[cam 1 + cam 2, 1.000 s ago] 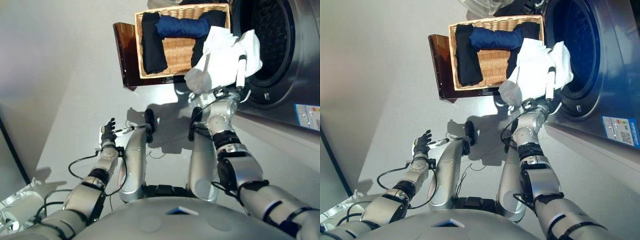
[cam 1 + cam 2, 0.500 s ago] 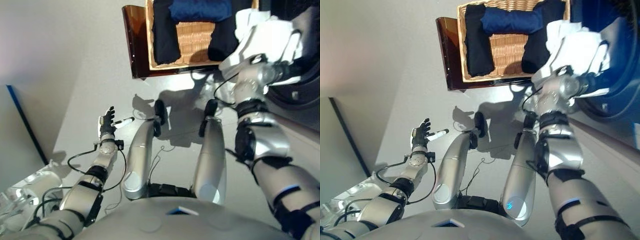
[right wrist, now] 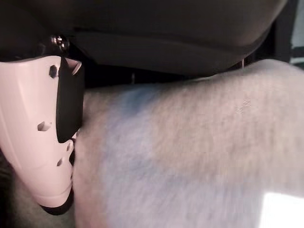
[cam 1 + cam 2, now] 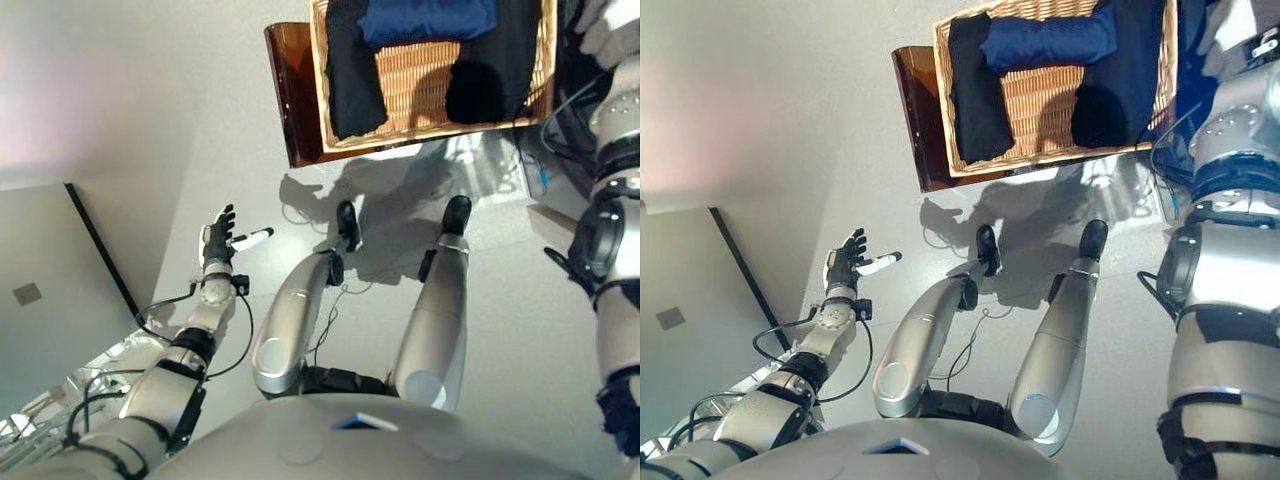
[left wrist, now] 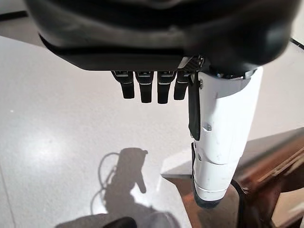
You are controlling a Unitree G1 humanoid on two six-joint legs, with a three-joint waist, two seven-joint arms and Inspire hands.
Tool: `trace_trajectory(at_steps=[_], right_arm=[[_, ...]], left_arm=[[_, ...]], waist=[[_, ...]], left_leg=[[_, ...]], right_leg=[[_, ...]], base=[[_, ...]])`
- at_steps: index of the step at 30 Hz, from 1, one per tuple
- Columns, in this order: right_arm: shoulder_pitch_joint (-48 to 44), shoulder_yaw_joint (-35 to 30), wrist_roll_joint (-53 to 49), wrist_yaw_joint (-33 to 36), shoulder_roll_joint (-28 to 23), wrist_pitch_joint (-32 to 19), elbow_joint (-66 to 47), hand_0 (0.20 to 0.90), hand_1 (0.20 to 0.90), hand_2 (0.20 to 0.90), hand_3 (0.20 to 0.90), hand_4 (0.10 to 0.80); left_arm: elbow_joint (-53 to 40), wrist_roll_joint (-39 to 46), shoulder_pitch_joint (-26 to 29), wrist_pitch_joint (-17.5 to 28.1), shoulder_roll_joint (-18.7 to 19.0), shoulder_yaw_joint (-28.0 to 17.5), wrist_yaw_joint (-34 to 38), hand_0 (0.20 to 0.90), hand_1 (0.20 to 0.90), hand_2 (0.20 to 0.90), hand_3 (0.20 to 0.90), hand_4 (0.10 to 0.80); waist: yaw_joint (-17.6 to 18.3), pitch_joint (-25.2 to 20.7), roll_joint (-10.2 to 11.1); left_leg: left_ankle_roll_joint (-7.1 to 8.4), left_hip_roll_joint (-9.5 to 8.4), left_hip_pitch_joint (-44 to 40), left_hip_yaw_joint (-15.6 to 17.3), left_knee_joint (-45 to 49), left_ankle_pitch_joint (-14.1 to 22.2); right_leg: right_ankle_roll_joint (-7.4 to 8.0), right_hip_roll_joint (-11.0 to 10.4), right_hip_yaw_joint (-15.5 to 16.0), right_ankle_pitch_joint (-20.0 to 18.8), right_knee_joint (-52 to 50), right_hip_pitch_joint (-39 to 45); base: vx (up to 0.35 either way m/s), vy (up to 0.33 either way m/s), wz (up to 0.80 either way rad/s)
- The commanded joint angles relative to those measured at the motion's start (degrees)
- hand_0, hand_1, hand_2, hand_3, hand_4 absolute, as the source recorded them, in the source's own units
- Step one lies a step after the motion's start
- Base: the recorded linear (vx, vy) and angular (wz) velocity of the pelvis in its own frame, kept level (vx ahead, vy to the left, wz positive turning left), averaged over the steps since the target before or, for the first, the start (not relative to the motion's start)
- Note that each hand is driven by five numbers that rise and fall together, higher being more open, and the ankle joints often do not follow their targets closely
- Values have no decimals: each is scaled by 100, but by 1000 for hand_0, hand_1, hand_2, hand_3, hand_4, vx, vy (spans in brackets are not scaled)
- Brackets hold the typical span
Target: Pick up the clothes and place them into the washing machine
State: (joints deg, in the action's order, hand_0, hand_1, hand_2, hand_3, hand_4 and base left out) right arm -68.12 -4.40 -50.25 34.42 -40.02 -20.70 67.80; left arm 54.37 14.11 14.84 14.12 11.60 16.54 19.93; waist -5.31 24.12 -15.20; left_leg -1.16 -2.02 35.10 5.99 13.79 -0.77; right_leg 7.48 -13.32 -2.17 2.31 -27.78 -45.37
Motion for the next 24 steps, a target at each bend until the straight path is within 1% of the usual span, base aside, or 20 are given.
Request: trace_trajectory(at_steps=[1, 2, 3, 4, 6, 7, 8, 10, 13, 15, 16, 17, 18, 22, 23, 24], right_arm=[[-325, 522, 524, 202, -816, -846, -974, 200, 200, 200, 200, 300], [-324, 522, 532, 211, -821, -842, -978, 200, 200, 200, 200, 300], [-450, 614, 742, 381, -1175, -838, -1042, 200, 200, 200, 200, 300], [-458, 621, 752, 394, -1176, -835, -1045, 200, 200, 200, 200, 300], [-516, 684, 952, 514, -1411, -800, -1095, 200, 200, 200, 200, 300], [-527, 693, 960, 523, -1413, -797, -1094, 200, 200, 200, 200, 300], [-534, 681, 1139, 718, -1607, -837, -1228, 200, 200, 200, 200, 300], [-540, 621, 1214, 860, -1807, -801, -1105, 200, 200, 200, 200, 300], [-462, 555, 1364, 1083, -1845, -807, -1260, 200, 200, 200, 200, 300], [-405, 532, 1383, 1073, -1840, -762, -1232, 200, 200, 200, 200, 300], [-435, 567, 1337, 1044, -1806, -726, -1150, 214, 214, 214, 214, 310], [-442, 574, 1333, 1040, -1807, -727, -1143, 269, 269, 269, 269, 349], [-415, 570, 1278, 968, -1745, -718, -1113, 900, 900, 900, 900, 800], [-318, 637, 695, 359, -1536, -616, -931, 900, 900, 900, 900, 800], [-325, 643, 666, 325, -1543, -624, -907, 900, 900, 900, 900, 800], [-257, 677, 393, -10, -1434, -546, -807, 900, 900, 900, 900, 800]], left_arm=[[262, 177, -216, 120, 179, 85, 148, 900, 900, 900, 900, 800], [259, 178, -217, 118, 176, 91, 148, 900, 900, 900, 900, 800], [235, 123, -281, 126, 231, 93, 179, 900, 900, 900, 900, 800], [232, 121, -280, 125, 225, 93, 181, 900, 900, 900, 900, 800], [242, 79, -310, 123, 252, 48, 209, 900, 900, 900, 900, 800], [242, 78, -307, 123, 246, 49, 210, 900, 900, 900, 900, 800], [250, 36, -333, 123, 242, 6, 250, 900, 900, 900, 900, 800], [243, 13, -351, 140, 255, 12, 267, 900, 900, 900, 900, 800], [213, 6, -370, 146, 247, -22, 309, 900, 900, 900, 900, 800], [233, 6, -377, 151, 264, -12, 322, 900, 900, 900, 900, 800], [242, 41, -393, 164, 261, -9, 324, 900, 900, 900, 900, 800], [242, 41, -395, 165, 259, -10, 323, 900, 900, 900, 900, 800], [276, 58, -394, 161, 242, -22, 320, 900, 900, 900, 900, 800], [284, 174, -382, 147, 223, 6, 228, 900, 900, 900, 900, 800], [284, 176, -384, 147, 227, 5, 225, 900, 900, 900, 900, 800], [346, 215, -393, 131, 218, -1, 164, 900, 900, 900, 900, 800]], waist=[[-55, -776, -62], [-56, -776, -68], [-90, -815, -73], [-89, -813, -78], [-89, -845, -69], [-92, -845, -72], [-75, -871, -62], [-82, -917, -42], [-24, -925, -27], [0, -939, 0], [6, -947, 8], [4, -947, 9], [13, -952, 13], [45, -955, 39], [45, -955, 41], [72, -946, 57]], left_leg=[[707, 63, 23, -169, 114, 252], [706, 61, 12, -173, 95, 241], [708, -3, -67, -218, -125, 133], [707, -5, -75, -218, -141, 123], [697, -32, -113, -216, -255, 94], [696, -32, -115, -213, -263, 90], [683, -35, -110, -215, -313, 74], [679, -41, -96, -220, -299, 81], [671, -34, -84, -200, -272, 93], [664, -45, -110, -190, -259, 119], [658, -43, -115, -160, -247, 133], [658, -42, -116, -156, -247, 134], [655, -38, -125, -141, -252, 139], [656, -19, -161, -94, -256, 140], [656, -18, -162, -94, -255, 141], [656, -7, -183, -93, -262, 133]], right_leg=[[15, 296, 182, -11, 452, 213], [15, 294, 187, -16, 463, 224], [15, 266, 200, -64, 579, 283], [15, 265, 201, -68, 587, 287], [32, 255, 183, -106, 651, 293], [33, 255, 180, -108, 654, 291], [37, 251, 157, -136, 693, 275], [43, 248, 141, -135, 713, 290], [33, 257, 102, -147, 704, 278], [38, 280, 68, -156, 722, 294], [41, 289, 31, -177, 737, 296], [41, 290, 27, -178, 739, 295], [40, 295, 6, -193, 763, 309], [27, 307, -46, -239, 845, 360], [27, 307, -46, -242, 849, 364], [17, 319, -57, -261, 876, 387]], base=[[31, 16, 36], [37, 29, 30], [27, 24, 11], [38, 39, 7], [24, 34, 9], [30, 42, 9], [0, 0, 0], [20, 17, 0], [4, 6, -1], [10, 19, -3], [1, 16, -3], [-2, 20, -5], [0, 17, -5], [-10, -1, -5], [0, 0, 0], [0, 0, 0]])
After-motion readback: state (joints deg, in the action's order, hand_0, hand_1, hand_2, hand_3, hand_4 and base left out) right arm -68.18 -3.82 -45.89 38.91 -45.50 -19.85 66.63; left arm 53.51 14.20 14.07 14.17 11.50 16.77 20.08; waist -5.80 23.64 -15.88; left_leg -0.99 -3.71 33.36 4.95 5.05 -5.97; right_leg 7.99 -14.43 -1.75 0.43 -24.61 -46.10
